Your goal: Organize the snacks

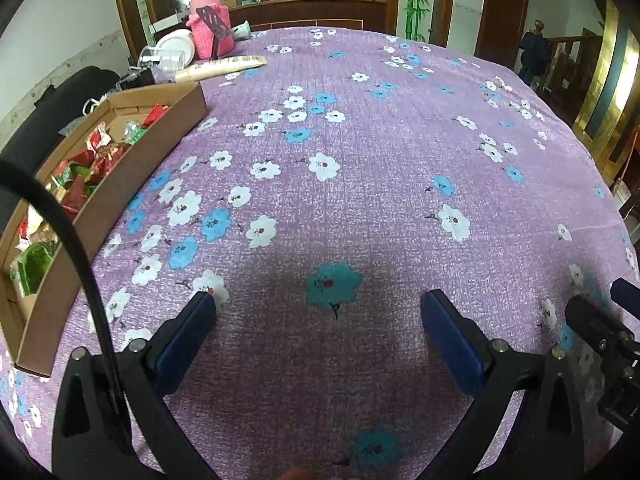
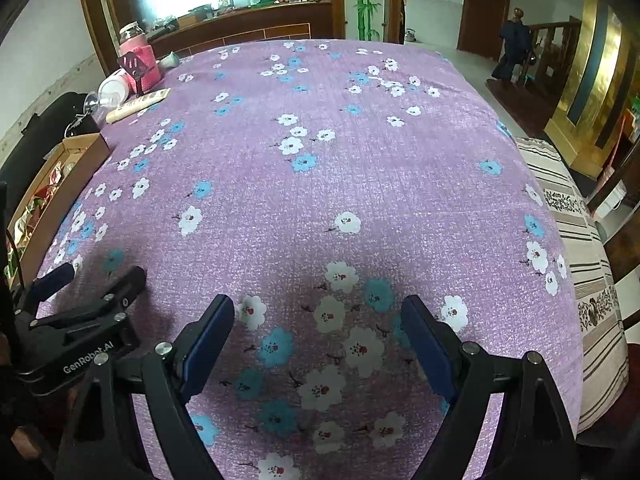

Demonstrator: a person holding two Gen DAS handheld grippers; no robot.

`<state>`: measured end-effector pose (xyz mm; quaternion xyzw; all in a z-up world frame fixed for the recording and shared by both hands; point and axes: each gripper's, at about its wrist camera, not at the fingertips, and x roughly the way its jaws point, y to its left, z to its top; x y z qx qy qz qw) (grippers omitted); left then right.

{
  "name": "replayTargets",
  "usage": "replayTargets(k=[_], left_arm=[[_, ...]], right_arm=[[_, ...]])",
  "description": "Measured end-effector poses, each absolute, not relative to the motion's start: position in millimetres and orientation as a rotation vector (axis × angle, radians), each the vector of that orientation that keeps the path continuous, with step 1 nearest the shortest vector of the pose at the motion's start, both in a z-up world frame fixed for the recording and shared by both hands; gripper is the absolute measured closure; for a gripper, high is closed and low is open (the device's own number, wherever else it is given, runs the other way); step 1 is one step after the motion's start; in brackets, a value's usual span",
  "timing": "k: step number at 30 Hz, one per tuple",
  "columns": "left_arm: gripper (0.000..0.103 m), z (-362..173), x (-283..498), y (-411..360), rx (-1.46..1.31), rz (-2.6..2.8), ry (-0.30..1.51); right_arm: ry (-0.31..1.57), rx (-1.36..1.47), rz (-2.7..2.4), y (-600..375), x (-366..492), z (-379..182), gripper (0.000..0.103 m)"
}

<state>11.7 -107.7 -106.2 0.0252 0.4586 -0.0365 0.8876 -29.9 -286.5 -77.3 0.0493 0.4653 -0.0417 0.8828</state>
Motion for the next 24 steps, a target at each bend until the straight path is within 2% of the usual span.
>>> replayTargets(k=[24], left_arm=[[0.000,-105,13,-100,0.040,-0.082,0.956]], right_arm=[[0.959,0.186,-0.128,-293,-30,-70,0.017]])
